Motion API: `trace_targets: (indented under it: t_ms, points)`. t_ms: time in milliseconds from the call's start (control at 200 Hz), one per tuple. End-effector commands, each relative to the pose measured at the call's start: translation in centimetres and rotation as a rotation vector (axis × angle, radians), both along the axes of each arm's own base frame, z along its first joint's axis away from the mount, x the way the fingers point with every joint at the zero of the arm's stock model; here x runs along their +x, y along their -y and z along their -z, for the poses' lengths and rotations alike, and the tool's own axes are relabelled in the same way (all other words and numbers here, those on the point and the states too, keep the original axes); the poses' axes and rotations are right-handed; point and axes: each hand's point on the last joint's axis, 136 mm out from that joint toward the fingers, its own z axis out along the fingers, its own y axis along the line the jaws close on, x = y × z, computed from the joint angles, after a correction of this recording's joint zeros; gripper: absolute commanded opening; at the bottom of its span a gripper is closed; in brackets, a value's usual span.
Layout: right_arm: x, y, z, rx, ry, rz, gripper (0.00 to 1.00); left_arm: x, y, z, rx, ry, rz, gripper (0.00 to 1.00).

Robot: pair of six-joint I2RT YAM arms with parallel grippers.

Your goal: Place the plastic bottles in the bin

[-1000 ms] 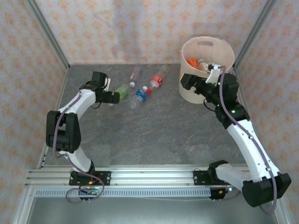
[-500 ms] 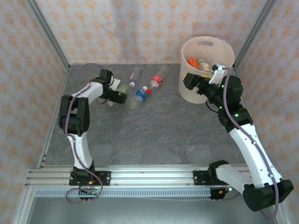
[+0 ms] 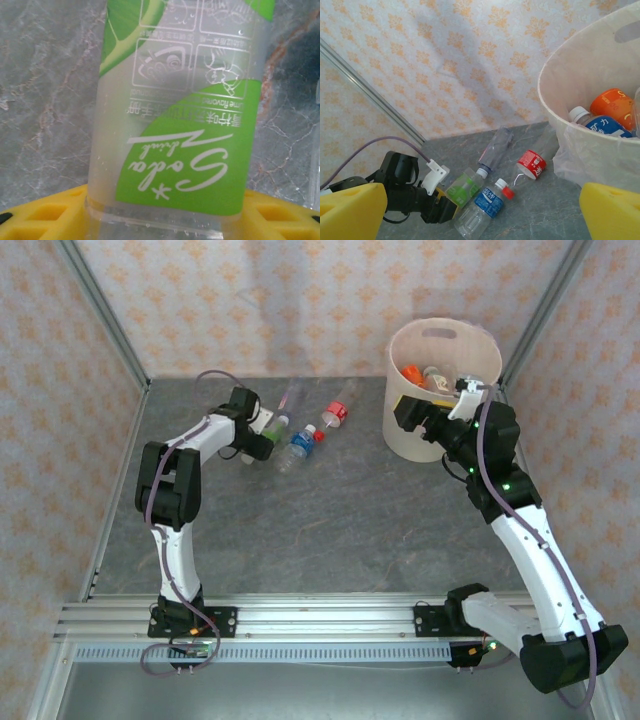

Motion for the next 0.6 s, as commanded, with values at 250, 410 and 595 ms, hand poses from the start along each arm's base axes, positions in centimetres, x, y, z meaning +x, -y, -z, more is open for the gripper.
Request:
trace_targets:
  t_ms: [250,410,595]
  points:
    - [-0.5,-1.7,1.1,0.021,0.012,-0.101,0.99,-0.6,-0.7,-8.5,-0.059,0.27,-0.141,0.22]
    - [-0.1,-2.3,1.8,0.066,0.009,-0.122,0.99,-2.8,1.6,-12.9,-0.145,0.377,-0.126,0.15]
    - [0.5,-3.9,2.4,0.189,-0.038,-0.186,0.99,-6.0,6.1,-17.4,-0.305,0.479,-0.055,0.17]
